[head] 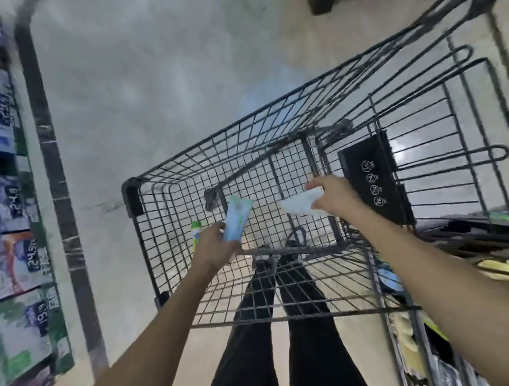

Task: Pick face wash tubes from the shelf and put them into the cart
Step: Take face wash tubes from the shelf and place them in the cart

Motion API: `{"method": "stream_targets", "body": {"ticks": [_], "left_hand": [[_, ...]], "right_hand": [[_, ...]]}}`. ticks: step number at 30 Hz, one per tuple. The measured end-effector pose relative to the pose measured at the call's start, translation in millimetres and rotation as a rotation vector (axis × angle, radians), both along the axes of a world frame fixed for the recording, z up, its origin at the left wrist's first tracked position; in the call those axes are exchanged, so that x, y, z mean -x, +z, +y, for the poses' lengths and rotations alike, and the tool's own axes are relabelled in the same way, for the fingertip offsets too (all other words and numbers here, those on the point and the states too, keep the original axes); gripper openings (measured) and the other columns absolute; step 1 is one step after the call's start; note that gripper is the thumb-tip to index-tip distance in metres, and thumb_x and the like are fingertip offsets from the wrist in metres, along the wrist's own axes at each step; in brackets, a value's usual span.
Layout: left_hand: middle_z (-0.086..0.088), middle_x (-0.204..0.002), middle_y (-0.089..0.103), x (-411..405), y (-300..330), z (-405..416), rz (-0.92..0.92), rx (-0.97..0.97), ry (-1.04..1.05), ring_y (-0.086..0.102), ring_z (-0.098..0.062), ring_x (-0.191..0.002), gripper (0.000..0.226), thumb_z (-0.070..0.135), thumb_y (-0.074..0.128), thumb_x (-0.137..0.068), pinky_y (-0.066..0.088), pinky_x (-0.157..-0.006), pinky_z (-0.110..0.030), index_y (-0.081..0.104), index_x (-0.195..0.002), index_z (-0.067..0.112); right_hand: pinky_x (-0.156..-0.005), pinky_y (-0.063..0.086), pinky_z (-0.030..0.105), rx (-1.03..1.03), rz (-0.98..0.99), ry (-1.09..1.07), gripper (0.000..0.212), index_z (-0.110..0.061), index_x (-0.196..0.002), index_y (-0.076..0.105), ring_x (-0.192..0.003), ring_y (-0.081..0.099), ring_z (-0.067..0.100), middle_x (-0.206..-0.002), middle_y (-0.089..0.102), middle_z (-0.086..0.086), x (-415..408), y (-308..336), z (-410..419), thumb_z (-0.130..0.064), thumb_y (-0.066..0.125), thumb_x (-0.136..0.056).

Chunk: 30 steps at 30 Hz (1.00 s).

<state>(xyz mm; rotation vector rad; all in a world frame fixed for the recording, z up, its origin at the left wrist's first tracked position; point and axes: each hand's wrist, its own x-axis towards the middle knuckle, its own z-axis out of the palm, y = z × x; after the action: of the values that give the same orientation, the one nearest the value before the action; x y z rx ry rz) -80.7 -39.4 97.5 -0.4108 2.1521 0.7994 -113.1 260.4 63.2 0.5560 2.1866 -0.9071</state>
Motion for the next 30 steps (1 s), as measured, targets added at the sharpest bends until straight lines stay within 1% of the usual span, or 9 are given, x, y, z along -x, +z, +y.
{"method": "stream_targets", "body": {"ticks": [3,7,11,14,16,18,20,23,30], "left_hand": [[-0.007,-0.105,0.071,-6.5,44.9,4.4,0.046,-0.096,0.027,0.073,-0.020,-0.078,0.049,0.012,0.075,-0.084,0.064,-0.068,-0.042,0.058,-0.130,0.011],[-0.004,-0.110,0.071,-17.0,103.6,10.8,0.167,-0.215,0.032,0.067,0.001,-0.074,0.045,0.014,0.074,-0.086,0.056,-0.056,-0.019,0.060,-0.129,0.012],[0.010,-0.099,0.069,-28.8,158.4,19.3,0.289,-0.369,-0.012,0.068,-0.005,-0.083,0.034,0.015,0.075,-0.087,0.050,-0.058,-0.014,0.059,-0.115,0.025],[0.002,-0.103,0.072,-40.4,191.1,26.5,0.296,-0.541,-0.029,0.073,-0.018,-0.088,0.031,0.017,0.076,-0.085,0.059,-0.065,-0.028,0.059,-0.106,0.030],[-0.003,-0.106,0.073,-51.3,211.7,30.0,0.296,-0.629,-0.069,0.074,-0.031,-0.091,0.034,0.021,0.075,-0.079,0.063,-0.072,-0.049,0.057,-0.105,0.033],[-0.006,-0.109,0.073,-62.0,227.4,35.4,0.290,-0.716,-0.100,0.074,-0.032,-0.094,0.040,0.017,0.078,-0.082,0.063,-0.072,-0.048,0.055,-0.112,0.029],[-0.007,-0.114,0.074,-75.7,245.1,43.7,0.270,-0.812,-0.152,0.076,-0.027,-0.096,0.045,0.005,0.076,-0.087,0.060,-0.074,-0.039,0.051,-0.120,0.023],[-0.004,-0.118,0.073,-98.4,268.3,59.7,0.226,-0.906,-0.240,0.074,-0.026,-0.102,0.051,0.002,0.077,-0.085,0.058,-0.091,-0.054,0.053,-0.125,0.023],[-0.004,-0.118,0.074,-167.3,313.4,115.1,0.076,-1.093,-0.464,0.070,-0.031,-0.111,0.063,0.024,0.085,-0.069,0.054,-0.097,-0.053,0.065,-0.129,0.026]], "right_hand": [[-0.066,0.047,0.017,0.050,0.083,-0.158,0.048,-0.026,-0.118,0.072,-0.097,0.064,0.014,-0.129,0.067,0.003,-20.6,51.0,1.0,-0.002,0.085,-0.078],[-0.094,0.051,0.032,0.233,0.223,-0.490,0.050,-0.018,-0.126,0.067,-0.108,0.064,0.018,-0.122,0.069,0.002,-59.4,123.9,-1.8,-0.005,0.084,-0.081],[-0.086,0.057,0.033,0.410,0.375,-0.892,0.040,-0.013,-0.117,0.073,-0.101,0.070,0.024,-0.110,0.074,0.004,-108.7,175.2,-9.5,-0.009,0.086,-0.079],[-0.064,0.058,0.027,0.647,0.513,-1.194,0.065,0.002,-0.131,0.061,-0.095,0.069,0.029,-0.120,0.068,0.018,-147.4,212.1,-19.0,-0.001,0.087,-0.072],[-0.066,0.059,0.031,0.751,0.610,-1.312,0.081,0.001,-0.133,0.058,-0.098,0.068,0.030,-0.118,0.067,0.016,-176.2,238.2,-25.4,-0.002,0.093,-0.060],[-0.068,0.059,0.035,0.840,0.701,-1.389,0.076,-0.003,-0.128,0.062,-0.101,0.067,0.030,-0.112,0.070,0.013,-205.2,264.4,-35.9,-0.002,0.093,-0.058],[-0.075,0.060,0.040,0.838,0.785,-1.455,0.058,-0.004,-0.125,0.064,-0.101,0.067,0.030,-0.111,0.073,0.012,-234.6,288.4,-44.8,-0.005,0.084,-0.071],[-0.084,0.058,0.044,0.798,0.901,-1.507,0.044,-0.002,-0.119,0.069,-0.097,0.069,0.031,-0.106,0.076,0.013,-278.4,319.2,-56.2,-0.005,0.080,-0.076],[-0.099,0.055,0.054,0.586,1.099,-1.635,0.057,-0.026,-0.140,0.056,-0.116,0.069,0.026,-0.136,0.068,0.005,-387.1,369.4,-61.0,-0.023,0.081,-0.089]]}}
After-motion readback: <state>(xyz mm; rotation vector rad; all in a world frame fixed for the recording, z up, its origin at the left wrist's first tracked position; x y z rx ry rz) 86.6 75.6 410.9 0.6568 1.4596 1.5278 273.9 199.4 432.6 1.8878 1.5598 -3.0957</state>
